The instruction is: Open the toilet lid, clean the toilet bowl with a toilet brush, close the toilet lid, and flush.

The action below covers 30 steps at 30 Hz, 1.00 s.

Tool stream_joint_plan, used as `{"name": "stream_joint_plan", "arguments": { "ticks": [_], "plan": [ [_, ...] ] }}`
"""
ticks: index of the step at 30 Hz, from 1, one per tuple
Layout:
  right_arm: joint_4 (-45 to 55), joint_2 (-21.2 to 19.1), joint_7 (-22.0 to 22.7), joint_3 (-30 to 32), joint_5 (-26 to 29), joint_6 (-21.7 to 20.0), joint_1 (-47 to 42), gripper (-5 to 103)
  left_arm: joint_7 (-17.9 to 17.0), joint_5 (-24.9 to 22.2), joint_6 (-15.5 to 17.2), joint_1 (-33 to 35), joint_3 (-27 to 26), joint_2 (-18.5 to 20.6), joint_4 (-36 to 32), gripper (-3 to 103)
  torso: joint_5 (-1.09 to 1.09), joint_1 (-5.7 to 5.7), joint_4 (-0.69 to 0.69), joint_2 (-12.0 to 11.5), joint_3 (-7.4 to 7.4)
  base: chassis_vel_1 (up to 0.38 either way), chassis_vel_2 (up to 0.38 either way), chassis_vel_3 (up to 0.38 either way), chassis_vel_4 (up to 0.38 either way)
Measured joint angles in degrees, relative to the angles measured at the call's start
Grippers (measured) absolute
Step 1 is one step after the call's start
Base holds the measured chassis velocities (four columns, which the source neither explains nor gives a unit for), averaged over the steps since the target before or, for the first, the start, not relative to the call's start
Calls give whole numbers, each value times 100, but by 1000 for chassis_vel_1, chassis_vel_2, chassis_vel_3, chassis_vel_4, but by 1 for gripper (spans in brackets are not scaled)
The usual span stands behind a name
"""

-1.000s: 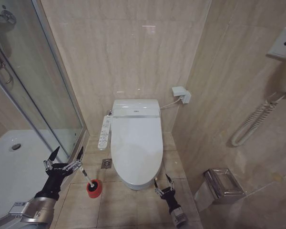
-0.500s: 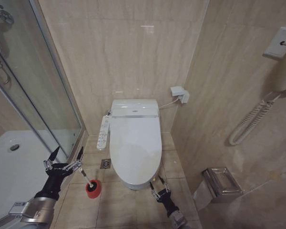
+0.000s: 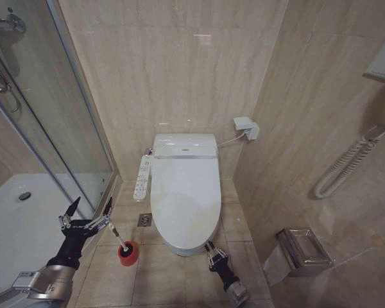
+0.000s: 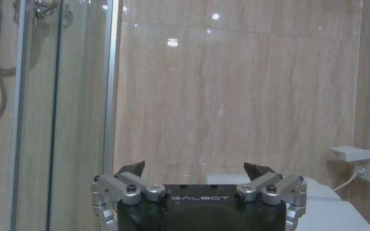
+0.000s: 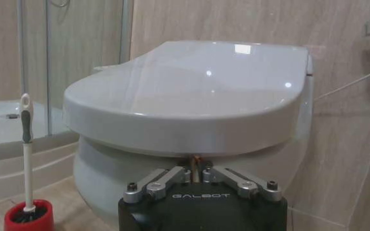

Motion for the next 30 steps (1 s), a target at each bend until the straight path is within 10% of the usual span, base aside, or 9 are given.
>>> {"name": "stream_joint_plan", "arguments": {
  "ticks": [1,30],
  "plan": [
    [0,-27,-22,37,-13,2,2,2,0,0,0,0,0,0,0,100,0,0,1,0,0,0,0,0,0],
    [749,-25,376,478,151,-80,-53,1,0,0,0,0,0,0,0,100,0,-1,-1,0,1,0,0,0,0]
  ]
}}
